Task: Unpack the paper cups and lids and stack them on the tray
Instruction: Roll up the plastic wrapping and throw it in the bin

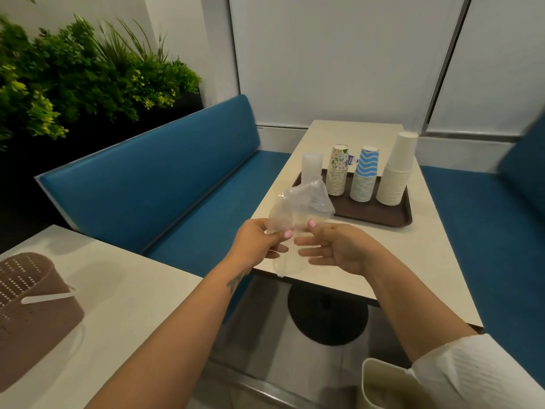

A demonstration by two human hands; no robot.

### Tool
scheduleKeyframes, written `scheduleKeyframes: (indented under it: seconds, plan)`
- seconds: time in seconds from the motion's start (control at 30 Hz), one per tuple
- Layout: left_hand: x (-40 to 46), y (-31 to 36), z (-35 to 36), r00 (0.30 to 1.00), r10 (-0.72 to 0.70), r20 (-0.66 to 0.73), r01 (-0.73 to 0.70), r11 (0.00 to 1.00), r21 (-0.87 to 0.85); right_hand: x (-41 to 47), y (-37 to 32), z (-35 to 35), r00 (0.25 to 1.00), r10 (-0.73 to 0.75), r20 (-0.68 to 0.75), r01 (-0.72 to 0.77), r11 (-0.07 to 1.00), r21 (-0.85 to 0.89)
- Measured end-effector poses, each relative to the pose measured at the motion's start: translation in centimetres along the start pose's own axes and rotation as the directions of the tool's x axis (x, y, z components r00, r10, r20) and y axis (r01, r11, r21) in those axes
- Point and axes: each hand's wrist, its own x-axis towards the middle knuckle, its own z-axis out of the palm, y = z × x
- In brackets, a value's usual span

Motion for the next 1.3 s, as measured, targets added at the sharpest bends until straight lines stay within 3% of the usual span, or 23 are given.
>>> scheduleKeyframes:
  seconds: [0.07,0.17,0.27,0.33,0.43,0.53,0.6,0.7,0.8,0.9,1.07,1.23,1.3]
  plan:
    - [-0.2,-0.2,0.0,0.998,0.045,0.041,-0.041,0.994,-0.099,0.1,0.3,0.1,0.995,-0.09,-0.039,0.092,0.995,0.034]
    - [-0.7,-0.6,0.4,0.992,0.125,-0.003,-0.123,0.976,-0.179,0.1,0.6,0.5,0.985,-0.157,-0.077,0.163,0.983,0.082]
    - [-1.1,-0.7,1.7,0.987,0.128,-0.095,-0.149,0.954,-0.259,0.6,0.9,1.0,0.965,-0.202,-0.167,0.236,0.947,0.217]
    - [-1.1,-0.4,2.3,0.988,0.057,-0.147,-0.109,0.923,-0.37,0.8,1.0,1.5,0.944,-0.243,-0.225,0.306,0.899,0.313]
    - [-0.4,-0.4,1.7,0.997,-0.064,0.053,0.083,0.813,-0.577,0.7,1.2,1.8,0.919,-0.293,-0.265,0.368,0.878,0.306]
    - [-0.6,0.4,0.9,0.952,-0.148,0.268,0.291,0.705,-0.646,0.6,1.4,1.8,0.915,-0.322,-0.243,0.383,0.883,0.271]
    - [-0.3,0.7,0.7,0.947,-0.222,0.231,0.32,0.692,-0.647,0.4,1.4,1.4,0.928,-0.302,-0.22,0.348,0.913,0.215]
    - [0.3,0.4,0.4,0.959,-0.255,0.127,0.283,0.799,-0.53,0.1,0.9,0.4,0.973,-0.205,-0.107,0.216,0.971,0.103]
    - [0.3,0.7,0.0,0.952,-0.27,0.148,0.307,0.867,-0.393,0.0,0.0,-0.2,0.993,-0.111,-0.036,0.11,0.993,-0.035]
    - [0.3,1.2,-0.2,0.95,-0.257,0.176,0.303,0.898,-0.32,0.3,-0.6,-0.3,0.993,-0.101,-0.052,0.096,0.991,-0.098]
    - [-0.3,1.8,-0.7,0.894,-0.282,0.347,0.382,0.885,-0.265,0.0,-0.2,-0.5,0.987,-0.142,-0.076,0.147,0.987,0.062]
    - [-0.5,1.2,-0.7,0.896,-0.151,0.417,0.335,0.847,-0.413,-0.6,0.1,-0.9,0.965,-0.209,0.156,0.154,0.939,0.307]
    - [-0.5,0.8,-0.5,0.905,-0.079,0.417,0.297,0.821,-0.489,-0.7,0.2,-0.9,0.951,-0.253,0.18,0.175,0.916,0.36]
